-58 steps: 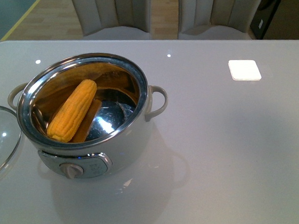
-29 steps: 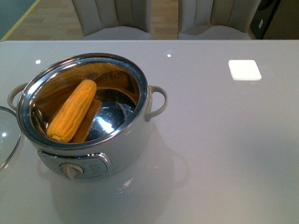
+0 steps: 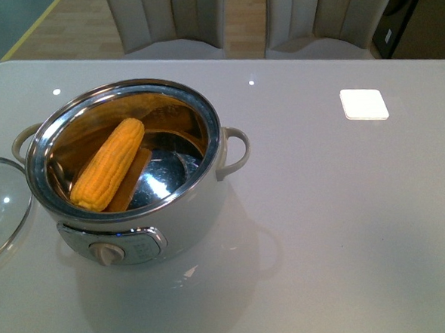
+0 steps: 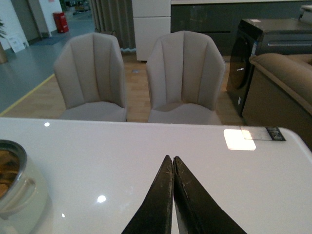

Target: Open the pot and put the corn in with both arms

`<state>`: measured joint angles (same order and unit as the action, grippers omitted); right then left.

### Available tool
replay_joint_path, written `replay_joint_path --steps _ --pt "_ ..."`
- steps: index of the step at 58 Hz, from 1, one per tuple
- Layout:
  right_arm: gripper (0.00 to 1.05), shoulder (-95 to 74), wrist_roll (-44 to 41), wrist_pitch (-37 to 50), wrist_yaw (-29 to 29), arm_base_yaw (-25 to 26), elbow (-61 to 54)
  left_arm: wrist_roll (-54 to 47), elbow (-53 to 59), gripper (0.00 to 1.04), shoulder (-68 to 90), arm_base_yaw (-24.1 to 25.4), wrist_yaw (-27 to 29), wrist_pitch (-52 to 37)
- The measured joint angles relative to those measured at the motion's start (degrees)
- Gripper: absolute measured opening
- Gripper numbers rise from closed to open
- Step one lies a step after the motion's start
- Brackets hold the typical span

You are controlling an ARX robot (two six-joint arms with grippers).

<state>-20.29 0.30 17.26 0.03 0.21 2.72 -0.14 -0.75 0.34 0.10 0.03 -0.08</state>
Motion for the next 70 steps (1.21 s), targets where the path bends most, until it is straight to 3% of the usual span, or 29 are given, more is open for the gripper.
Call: replay_joint_path --steps 30,33,36,64,66,70 --pt "0.02 10.14 0.0 -7.08 -0.07 0.0 -1.51 0.02 0.0 0.98 0.0 0.0 -0.02 0.0" --pt "0.02 15.85 0.0 -14.73 0.02 -0.02 -1.51 0.02 0.0 0.98 0.0 0.0 -0.02 0.0" --pt "0.02 18.73 0.0 -16.66 -0.04 -0.07 -1.51 0.02 0.02 0.98 0.0 0.0 0.0 0.0" --pt "0.02 19.93 0.0 -17.16 -0.07 -0.09 -1.51 0.02 0.02 0.98 0.0 0.0 -0.02 0.0" --pt "0.05 19.93 -0.09 -17.16 -0.04 -0.09 -1.51 0.02 0.0 0.98 0.0 0.0 0.0 0.0" --pt "0.21 19.93 -0.09 -17.16 -0.04 -0.09 -1.51 0.02 0.02 0.98 0.0 0.0 0.0 0.0"
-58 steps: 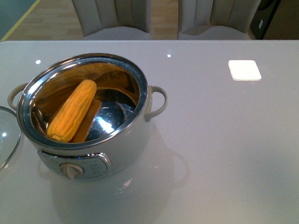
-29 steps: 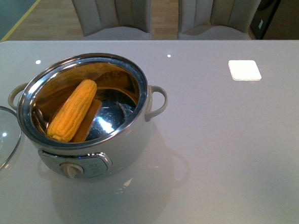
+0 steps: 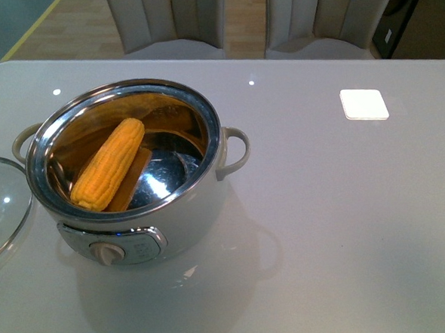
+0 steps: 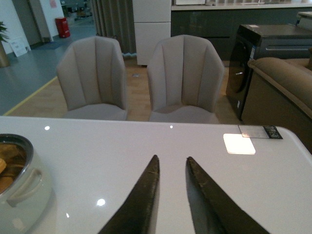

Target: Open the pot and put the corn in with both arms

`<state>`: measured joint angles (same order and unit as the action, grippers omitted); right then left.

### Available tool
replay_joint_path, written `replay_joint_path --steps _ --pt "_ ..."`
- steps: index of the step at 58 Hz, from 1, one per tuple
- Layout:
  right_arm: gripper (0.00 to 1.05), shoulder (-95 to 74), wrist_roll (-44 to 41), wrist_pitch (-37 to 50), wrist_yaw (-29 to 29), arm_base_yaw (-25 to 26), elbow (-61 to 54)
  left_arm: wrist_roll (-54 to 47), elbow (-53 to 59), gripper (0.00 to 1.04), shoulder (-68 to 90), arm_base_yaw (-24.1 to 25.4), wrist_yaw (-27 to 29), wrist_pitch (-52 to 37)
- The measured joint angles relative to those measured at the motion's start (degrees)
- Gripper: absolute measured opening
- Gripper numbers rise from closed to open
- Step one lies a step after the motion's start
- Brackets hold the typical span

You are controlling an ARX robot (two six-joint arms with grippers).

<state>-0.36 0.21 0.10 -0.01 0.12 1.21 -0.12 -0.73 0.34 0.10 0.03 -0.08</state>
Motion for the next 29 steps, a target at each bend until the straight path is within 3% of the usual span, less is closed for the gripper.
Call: replay_joint_path --steps 24,29 --pt "0.96 0.0 0.0 0.0 0.0 0.0 0.0 -0.02 -0.02 0.98 0.0 0.0 -0.02 0.0" --pt "0.96 0.0 0.0 0.0 0.0 0.0 0.0 0.0 -0.02 0.98 0.0 0.0 0.0 0.0"
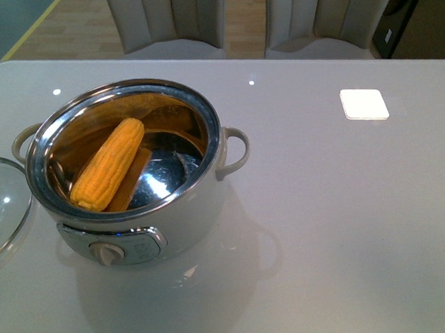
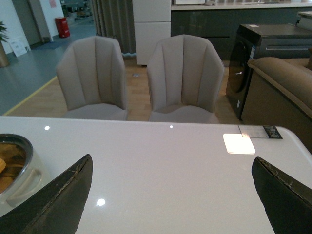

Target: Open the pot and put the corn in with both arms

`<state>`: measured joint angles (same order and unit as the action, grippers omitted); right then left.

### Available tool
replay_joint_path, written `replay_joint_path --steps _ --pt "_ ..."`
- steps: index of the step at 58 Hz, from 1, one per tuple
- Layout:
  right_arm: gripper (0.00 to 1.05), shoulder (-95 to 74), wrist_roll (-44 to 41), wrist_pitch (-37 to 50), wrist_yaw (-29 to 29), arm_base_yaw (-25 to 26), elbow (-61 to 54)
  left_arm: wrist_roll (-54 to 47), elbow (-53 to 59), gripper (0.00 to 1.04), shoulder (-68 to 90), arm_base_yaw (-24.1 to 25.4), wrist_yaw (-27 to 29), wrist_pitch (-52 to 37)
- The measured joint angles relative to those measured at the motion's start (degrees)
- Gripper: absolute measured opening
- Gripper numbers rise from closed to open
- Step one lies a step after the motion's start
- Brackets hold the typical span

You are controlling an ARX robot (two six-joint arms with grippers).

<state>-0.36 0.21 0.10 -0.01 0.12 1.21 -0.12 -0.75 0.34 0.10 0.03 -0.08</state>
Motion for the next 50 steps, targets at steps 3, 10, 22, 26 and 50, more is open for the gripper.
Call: replay_joint_path --steps 3,10,22,26,50 --pt "0.96 0.0 0.0 0.0 0.0 0.0 0.0 0.0 0.0 0.98 0.0 0.0 0.0 0.0" --pt "0.96 0.0 0.0 0.0 0.0 0.0 0.0 0.0 0.0 0.98 0.0 0.0 -0.02 0.0" --pt "0.96 0.0 0.0 0.0 0.0 0.0 0.0 -0.02 0.0 0.98 0.0 0.0 -0.02 0.0" --pt "0.96 0.0 0.0 0.0 0.0 0.0 0.0 0.0 0.0 0.98 0.0 0.0 -0.02 0.0" --pt "0.96 0.0 0.0 0.0 0.0 0.0 0.0 0.0 0.0 0.98 0.0 0.0 0.0 0.0"
